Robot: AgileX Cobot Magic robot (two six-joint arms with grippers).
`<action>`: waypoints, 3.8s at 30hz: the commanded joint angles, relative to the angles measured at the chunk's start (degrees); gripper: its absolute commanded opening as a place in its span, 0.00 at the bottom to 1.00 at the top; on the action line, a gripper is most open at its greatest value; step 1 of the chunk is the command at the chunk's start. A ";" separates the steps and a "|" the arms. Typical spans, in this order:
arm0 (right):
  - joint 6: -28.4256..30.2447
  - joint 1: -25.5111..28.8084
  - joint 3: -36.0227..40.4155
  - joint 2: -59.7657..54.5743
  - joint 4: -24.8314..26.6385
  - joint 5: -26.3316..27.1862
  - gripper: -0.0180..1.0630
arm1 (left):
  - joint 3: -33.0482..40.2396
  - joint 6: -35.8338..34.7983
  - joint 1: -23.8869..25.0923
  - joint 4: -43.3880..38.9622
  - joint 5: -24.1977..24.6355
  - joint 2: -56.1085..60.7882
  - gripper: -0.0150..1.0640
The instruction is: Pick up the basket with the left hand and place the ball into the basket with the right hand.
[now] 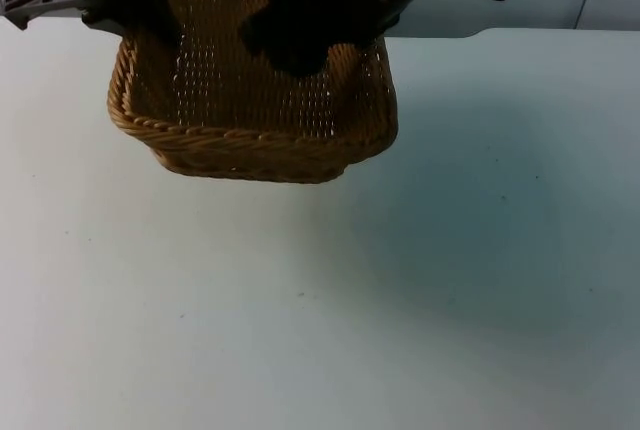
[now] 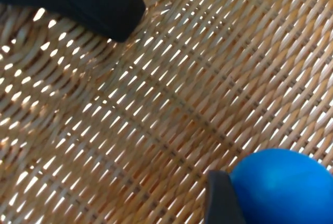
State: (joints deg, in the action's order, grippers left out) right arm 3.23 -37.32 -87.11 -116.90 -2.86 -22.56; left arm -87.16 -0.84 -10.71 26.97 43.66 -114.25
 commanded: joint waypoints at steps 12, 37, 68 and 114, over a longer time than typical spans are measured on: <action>3.07 -0.49 -0.37 0.12 1.74 1.79 0.99 | -0.04 0.46 -0.19 2.08 -0.65 0.30 0.01; 3.22 -0.49 -0.50 14.46 -0.39 -5.43 0.99 | -0.04 0.46 -0.19 2.07 -0.49 0.26 0.01; 3.05 30.85 -0.50 20.87 -0.28 -7.57 0.99 | -0.04 0.46 -0.19 1.57 -0.40 0.26 0.01; -7.77 32.64 38.50 66.26 -12.30 -13.44 0.99 | -0.04 4.96 -0.41 5.87 -0.72 -10.14 0.01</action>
State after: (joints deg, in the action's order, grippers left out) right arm -3.86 -4.73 -48.94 -50.85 -13.58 -36.51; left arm -87.16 2.15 -10.71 28.56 43.75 -123.19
